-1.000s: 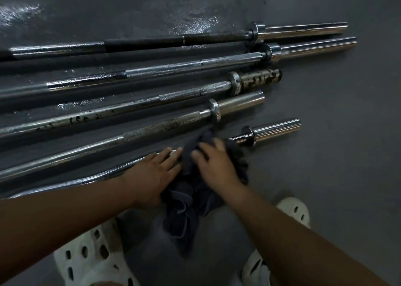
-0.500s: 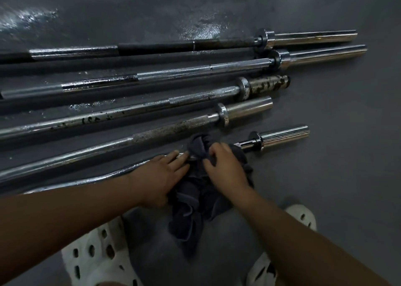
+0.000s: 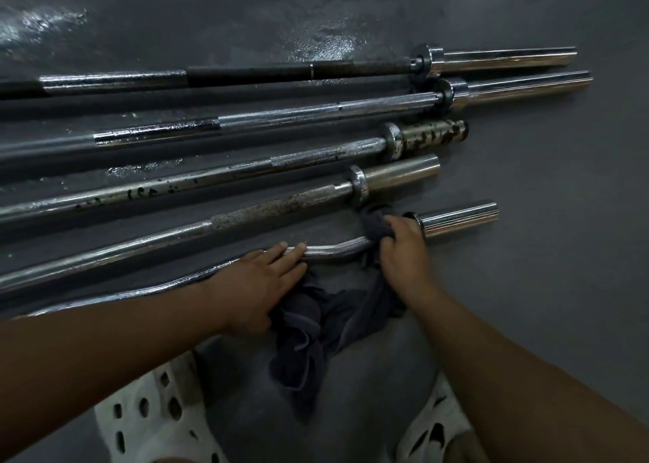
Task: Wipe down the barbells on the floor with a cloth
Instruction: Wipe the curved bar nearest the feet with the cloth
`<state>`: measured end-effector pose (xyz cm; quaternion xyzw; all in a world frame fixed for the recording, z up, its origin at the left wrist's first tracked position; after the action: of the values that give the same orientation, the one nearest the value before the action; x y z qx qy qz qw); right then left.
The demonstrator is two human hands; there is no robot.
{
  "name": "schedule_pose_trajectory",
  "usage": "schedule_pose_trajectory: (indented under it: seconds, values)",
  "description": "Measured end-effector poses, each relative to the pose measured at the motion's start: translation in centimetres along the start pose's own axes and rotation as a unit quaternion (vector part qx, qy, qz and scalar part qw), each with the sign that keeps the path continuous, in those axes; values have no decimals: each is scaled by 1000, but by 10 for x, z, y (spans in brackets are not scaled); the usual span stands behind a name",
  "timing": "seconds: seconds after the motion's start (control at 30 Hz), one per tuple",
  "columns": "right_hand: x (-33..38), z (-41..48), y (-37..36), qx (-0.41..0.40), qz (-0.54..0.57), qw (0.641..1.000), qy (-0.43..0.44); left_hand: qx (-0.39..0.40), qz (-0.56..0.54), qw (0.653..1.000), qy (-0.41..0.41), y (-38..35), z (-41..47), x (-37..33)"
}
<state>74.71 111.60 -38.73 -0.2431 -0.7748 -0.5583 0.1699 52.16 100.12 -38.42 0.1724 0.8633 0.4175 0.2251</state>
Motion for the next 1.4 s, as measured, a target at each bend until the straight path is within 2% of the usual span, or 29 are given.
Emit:
schedule_pose_trajectory:
  seconds: [0.03,0.13,0.17,0.2,0.3,0.33,0.4,0.47,0.5,0.6,0.63,0.7,0.77,0.8,0.9,0.93,1.03,1.1,1.2,1.27,1.33,1.4]
  values:
    - [11,-12,-15,7,0,1000,-10,-1,3,1000,0,0,0,-1]
    - [38,-53,-55,139,11,985,101,-3,11,1000,3,-1,0,-2]
    - [35,-51,-50,161,9,979,128,-2,8,1000,3,-2,0,-2]
    - [23,-37,-40,142,10,982,122,0,2,1000,4,-3,0,-1]
    - [-6,1,-9,-17,24,999,-42,3,1,1000,4,-4,0,0]
    - [4,-5,-18,-9,19,998,-56,4,3,1000,2,-3,0,-2]
    - [35,-38,-53,102,3,994,42,11,8,1000,5,-2,1,-4]
    - [33,-50,-52,185,-9,973,138,17,7,1000,8,-1,1,-3]
    - [23,-37,-38,175,-22,974,144,18,1,1000,7,-1,1,-2]
    - [-11,10,-1,33,-55,998,6,13,-6,1000,0,-3,1,1]
    - [0,4,-8,32,-59,998,-10,13,-6,1000,-2,-3,1,0]
    - [38,-35,-47,137,-61,986,76,7,-7,1000,2,0,1,-2]
    - [44,-53,-56,212,-68,959,178,1,-13,1000,5,2,1,-1]
    - [37,-39,-44,209,-85,956,186,6,-22,1000,5,2,1,0]
    - [3,15,-3,89,-131,987,32,2,-22,1000,-2,-1,1,3]
    - [6,11,-4,84,-143,986,19,-1,-20,1000,-4,-1,2,2]
    - [48,-40,-44,215,-153,953,153,-3,-16,1000,3,0,2,0]
    - [45,-38,-38,260,-162,933,190,3,-20,1000,1,-1,3,1]
    - [22,-6,-18,208,-230,943,124,-3,-26,1000,0,-5,4,4]
    - [32,-24,-36,187,-234,949,101,-4,-18,1000,0,-4,3,1]
    - [48,-46,-58,217,-218,940,146,0,-7,1000,2,-2,3,-2]
    - [49,-42,-50,244,-224,921,206,5,-7,1000,-1,-2,3,-1]
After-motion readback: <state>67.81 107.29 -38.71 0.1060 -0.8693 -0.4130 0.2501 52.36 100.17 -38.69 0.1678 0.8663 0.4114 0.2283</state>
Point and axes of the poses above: each hand's wrist, its own z-axis towards the middle knuckle, its own y-axis out of the back of the hand, x = y × z, the point moved 4 cm from there along z, towards the middle knuckle, and after that the axes turned 6 degrees about z, right-handed, at the moved point
